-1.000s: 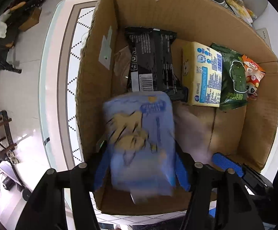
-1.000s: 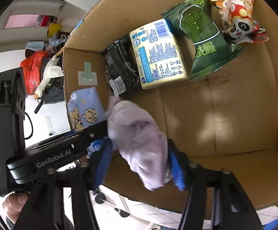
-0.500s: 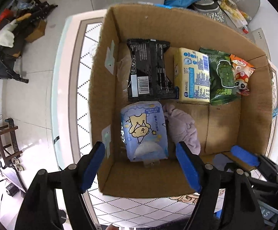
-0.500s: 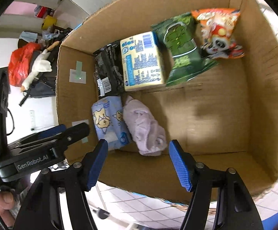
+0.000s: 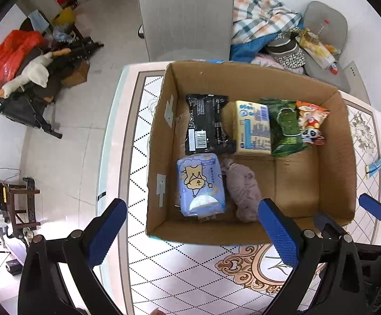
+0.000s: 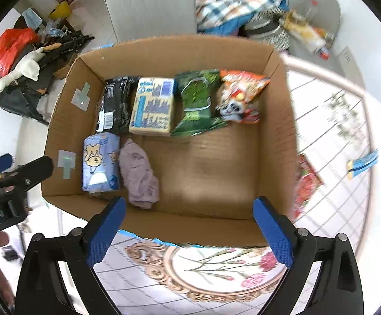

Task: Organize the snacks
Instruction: 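Drop the tissue pack into the box with the left tool while the right tool drops the cloth, then move the left tool to the red-green snack bag while the right tool reaches the blue stick pack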

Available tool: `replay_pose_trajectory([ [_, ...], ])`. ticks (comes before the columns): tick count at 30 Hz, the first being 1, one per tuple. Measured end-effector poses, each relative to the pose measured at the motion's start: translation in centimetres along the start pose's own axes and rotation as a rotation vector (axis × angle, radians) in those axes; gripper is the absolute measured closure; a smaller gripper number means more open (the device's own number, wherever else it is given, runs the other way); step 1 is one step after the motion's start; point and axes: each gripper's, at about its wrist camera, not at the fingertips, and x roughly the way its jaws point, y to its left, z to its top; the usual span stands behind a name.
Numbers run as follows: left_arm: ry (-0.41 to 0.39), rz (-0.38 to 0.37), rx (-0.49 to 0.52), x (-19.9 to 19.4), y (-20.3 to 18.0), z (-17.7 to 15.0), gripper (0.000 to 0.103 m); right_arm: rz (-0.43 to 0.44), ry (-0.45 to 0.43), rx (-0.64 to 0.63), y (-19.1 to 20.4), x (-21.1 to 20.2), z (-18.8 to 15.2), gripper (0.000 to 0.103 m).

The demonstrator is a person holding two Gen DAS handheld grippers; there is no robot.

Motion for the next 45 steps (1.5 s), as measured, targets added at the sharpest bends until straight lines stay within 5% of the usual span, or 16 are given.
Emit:
replay_pose_trajectory([
  [14,-0.12,-0.036,0.093,-6.0,-6.5,-1.4,0.0,0.056,-0.113,0.017,-3.4,-6.3,-3.0,0.004],
  [24,-0.222,-0.089,0.35,-8.0,-19.7,0.5,0.0,0.036,-0.161,0.233,-17.9,-10.0,-5.9,0.0],
  [31,-0.069,-0.045,0.616,-1.6,-31.2,1.2,0.0,-0.034,-0.105,0.441,-31.3,-7.8,-8.8,0.0],
  [36,0.074,0.027,0.758,4.5,-36.8,1.3,0.001,-0.082,-0.093,0.481,-36.7,-5.9,-10.2,0.0],
  [41,0.26,0.078,0.799,10.8,-39.5,0.8,0.002,-0.09,-0.041,0.523,-41.0,-3.0,-10.3,0.0],
  [45,0.368,0.103,0.765,14.6,-40.0,0.4,0.003,-0.016,0.003,0.583,-44.2,-0.2,-9.0,0.0],
])
